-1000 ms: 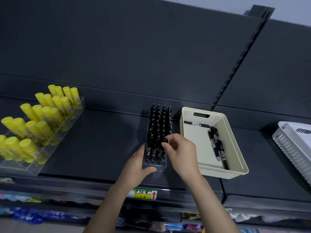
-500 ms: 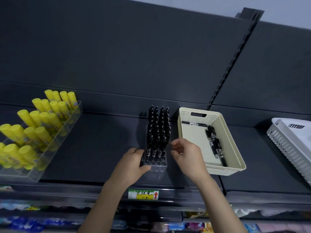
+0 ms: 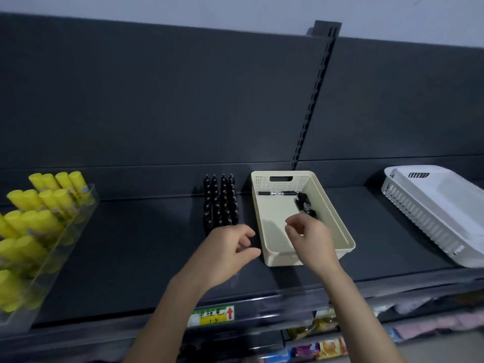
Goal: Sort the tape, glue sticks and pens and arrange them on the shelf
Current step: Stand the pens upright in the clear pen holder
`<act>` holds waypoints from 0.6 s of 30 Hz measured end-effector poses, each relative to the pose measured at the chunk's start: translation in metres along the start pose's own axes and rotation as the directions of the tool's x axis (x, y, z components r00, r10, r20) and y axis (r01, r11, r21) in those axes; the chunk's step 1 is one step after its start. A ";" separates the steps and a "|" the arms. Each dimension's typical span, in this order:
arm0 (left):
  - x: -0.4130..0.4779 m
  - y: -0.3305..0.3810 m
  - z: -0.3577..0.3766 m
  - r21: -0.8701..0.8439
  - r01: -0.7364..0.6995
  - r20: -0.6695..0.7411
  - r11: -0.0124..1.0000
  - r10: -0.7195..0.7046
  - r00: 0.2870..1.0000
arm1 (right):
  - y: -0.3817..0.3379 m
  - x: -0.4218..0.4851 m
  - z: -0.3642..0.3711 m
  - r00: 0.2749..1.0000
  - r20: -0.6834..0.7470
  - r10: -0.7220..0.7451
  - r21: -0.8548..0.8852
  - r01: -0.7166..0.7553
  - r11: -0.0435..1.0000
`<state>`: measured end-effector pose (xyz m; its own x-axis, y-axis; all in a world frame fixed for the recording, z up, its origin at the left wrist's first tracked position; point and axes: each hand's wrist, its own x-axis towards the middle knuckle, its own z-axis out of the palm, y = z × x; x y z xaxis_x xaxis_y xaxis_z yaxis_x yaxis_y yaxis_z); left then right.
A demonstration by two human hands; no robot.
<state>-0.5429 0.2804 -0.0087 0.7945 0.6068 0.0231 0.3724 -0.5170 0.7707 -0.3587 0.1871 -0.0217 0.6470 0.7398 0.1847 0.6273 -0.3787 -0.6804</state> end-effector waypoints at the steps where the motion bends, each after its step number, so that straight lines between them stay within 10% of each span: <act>1: 0.006 0.006 0.006 -0.012 -0.015 0.003 1.000 0.015 1.000 | 0.008 0.003 -0.007 1.000 -0.015 0.004 -0.009 -0.004 1.000; 9: 0.073 0.034 0.061 0.049 0.012 -0.001 0.999 -0.012 1.000 | 0.080 0.060 -0.059 0.994 -0.110 0.000 -0.110 -0.012 0.994; 18: 0.161 0.029 0.106 0.241 0.124 -0.030 0.963 -0.120 0.992 | 0.112 0.121 -0.047 0.990 0.122 -0.066 0.040 0.061 0.997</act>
<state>-0.3531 0.2993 -0.0500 0.7293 0.6824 -0.0507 0.5725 -0.5679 0.5914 -0.1894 0.2079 -0.0422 0.5466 0.8254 0.1413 0.6479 -0.3099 -0.6958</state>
